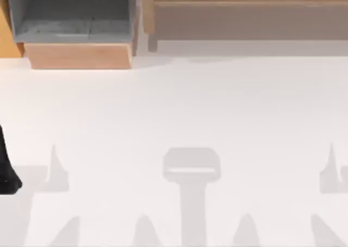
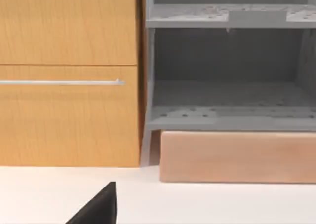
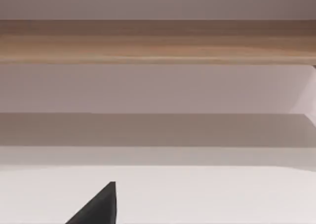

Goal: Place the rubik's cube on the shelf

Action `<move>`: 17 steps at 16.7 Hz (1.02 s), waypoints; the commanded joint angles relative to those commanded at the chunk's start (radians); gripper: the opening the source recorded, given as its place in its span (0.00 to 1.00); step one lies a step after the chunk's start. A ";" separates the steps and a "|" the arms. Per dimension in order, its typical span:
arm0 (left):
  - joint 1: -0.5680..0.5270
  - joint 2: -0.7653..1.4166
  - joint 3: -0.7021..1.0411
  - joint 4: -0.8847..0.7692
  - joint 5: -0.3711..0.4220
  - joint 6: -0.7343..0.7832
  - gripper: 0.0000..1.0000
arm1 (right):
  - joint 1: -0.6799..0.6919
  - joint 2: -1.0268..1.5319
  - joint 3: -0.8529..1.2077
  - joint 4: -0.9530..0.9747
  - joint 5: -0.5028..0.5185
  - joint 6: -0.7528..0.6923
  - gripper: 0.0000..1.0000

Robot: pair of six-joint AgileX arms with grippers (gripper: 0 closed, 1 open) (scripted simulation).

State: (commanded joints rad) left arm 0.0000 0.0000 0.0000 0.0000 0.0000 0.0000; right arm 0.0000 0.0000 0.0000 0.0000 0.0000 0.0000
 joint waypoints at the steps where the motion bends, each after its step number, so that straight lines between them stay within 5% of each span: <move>1: 0.000 0.000 0.000 0.000 0.000 0.000 1.00 | 0.000 0.000 0.000 0.000 0.000 0.000 1.00; 8: 0.009 0.206 0.118 0.113 0.052 0.119 1.00 | 0.000 0.000 0.000 0.000 0.000 0.000 1.00; 17: 0.088 0.977 0.506 0.504 0.223 0.574 1.00 | 0.000 0.000 0.000 0.000 0.000 0.000 1.00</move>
State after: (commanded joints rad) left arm 0.0883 0.9767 0.5065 0.5036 0.2232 0.5744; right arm 0.0000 0.0000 0.0000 0.0000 0.0000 0.0000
